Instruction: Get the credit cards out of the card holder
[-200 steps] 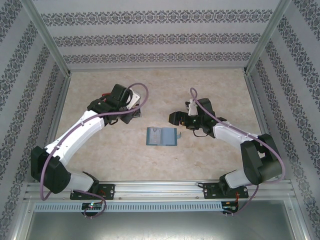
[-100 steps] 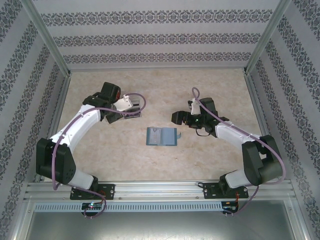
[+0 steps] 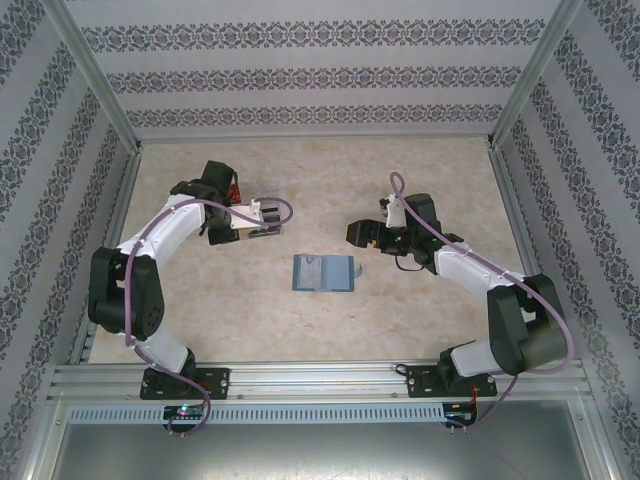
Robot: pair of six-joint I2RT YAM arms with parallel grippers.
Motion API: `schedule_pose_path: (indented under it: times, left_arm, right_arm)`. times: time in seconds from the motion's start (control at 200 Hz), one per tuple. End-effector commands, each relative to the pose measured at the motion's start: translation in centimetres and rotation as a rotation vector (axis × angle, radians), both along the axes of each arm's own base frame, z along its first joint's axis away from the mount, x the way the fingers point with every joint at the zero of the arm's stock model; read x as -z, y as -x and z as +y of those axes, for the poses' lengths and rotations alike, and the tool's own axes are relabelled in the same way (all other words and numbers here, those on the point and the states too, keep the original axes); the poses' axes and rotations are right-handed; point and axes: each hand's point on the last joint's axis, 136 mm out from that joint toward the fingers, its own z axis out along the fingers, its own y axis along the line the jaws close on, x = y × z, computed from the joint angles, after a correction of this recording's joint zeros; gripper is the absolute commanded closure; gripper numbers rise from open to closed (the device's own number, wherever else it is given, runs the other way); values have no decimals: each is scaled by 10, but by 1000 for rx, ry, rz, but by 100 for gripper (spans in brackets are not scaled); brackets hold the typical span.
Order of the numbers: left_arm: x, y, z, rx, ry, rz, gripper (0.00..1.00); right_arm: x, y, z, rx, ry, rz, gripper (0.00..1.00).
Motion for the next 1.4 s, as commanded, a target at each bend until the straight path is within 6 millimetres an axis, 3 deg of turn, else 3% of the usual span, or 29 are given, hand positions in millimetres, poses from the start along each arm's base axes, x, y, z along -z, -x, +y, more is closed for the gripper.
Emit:
schedule_pose_path:
  times: [0.0,0.21,0.46,0.759,1.029,1.394]
  left_arm:
    - [-5,-9,13,27,-27,-17,100]
    - [-5,-21,19,-13,33,12,97]
    - [4,-21,18,11,57,69,98]
    - [21,-32,27,4,14,101,97]
    - [22,-36,34,-20,-8,106,89]
    - [26,-41,41,-26,-34,96,86]
  right_arm:
    - [-9,-2,4,-18,-36,-2,2]
    - [-18,-1,3,-13,-35,-5,2]
    - [-29,0,2,-2,-46,-16,2]
    - [-27,-1,0,17,-40,-1,2]
    - [-25,-4,0,19,-25,2,2]
    - [-22,-5,-4,25,-13,9,2]
